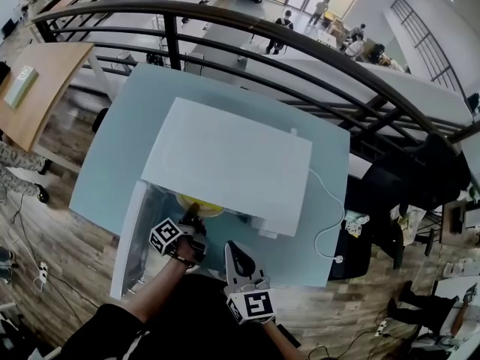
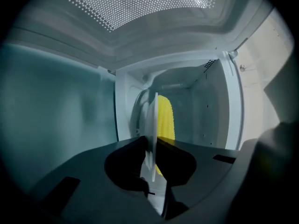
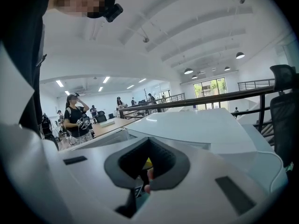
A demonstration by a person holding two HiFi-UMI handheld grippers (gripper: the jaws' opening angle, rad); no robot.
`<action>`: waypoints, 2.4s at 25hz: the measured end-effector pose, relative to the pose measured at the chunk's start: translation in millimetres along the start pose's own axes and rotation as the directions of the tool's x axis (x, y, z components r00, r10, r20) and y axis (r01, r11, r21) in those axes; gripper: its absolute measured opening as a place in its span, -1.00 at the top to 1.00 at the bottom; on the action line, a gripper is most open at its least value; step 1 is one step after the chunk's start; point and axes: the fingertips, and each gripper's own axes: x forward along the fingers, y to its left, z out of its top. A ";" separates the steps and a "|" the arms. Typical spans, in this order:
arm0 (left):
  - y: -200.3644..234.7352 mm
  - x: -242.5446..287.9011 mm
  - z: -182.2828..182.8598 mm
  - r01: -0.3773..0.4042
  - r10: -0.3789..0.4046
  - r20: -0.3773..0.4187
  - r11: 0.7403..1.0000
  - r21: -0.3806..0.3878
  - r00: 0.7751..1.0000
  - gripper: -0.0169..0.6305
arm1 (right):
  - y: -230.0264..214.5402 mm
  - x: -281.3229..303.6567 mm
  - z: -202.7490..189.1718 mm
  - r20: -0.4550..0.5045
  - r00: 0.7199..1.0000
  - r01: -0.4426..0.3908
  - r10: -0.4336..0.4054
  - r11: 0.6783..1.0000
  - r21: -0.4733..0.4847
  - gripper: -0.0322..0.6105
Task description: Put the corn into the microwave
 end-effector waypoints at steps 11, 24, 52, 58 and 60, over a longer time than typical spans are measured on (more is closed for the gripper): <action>14.3 10.5 -1.3 -0.052 0.052 0.018 0.999 -0.009 0.998 0.83 | -2.7 -6.1 -3.3 -0.003 1.000 0.007 -0.007 1.000 0.015 0.88; 17.8 20.3 4.0 -0.087 0.086 0.030 0.995 0.040 0.996 0.83 | -9.0 -9.1 -6.5 -0.004 1.000 0.027 -0.027 1.000 0.014 0.88; 7.7 28.6 3.1 -0.167 0.178 -0.018 0.949 0.268 0.984 0.53 | -11.3 -2.3 -10.4 -0.029 0.999 0.038 -0.037 0.998 0.047 0.88; 8.7 21.3 -1.4 -0.152 0.169 -0.029 0.941 0.301 0.985 0.45 | -9.9 -3.7 -12.4 -0.028 0.999 0.039 -0.037 0.998 0.051 0.88; 9.0 19.3 -2.9 -0.155 0.172 -0.029 0.940 0.306 0.985 0.45 | -10.2 -3.7 -12.8 -0.028 0.999 0.037 -0.036 0.998 0.054 0.88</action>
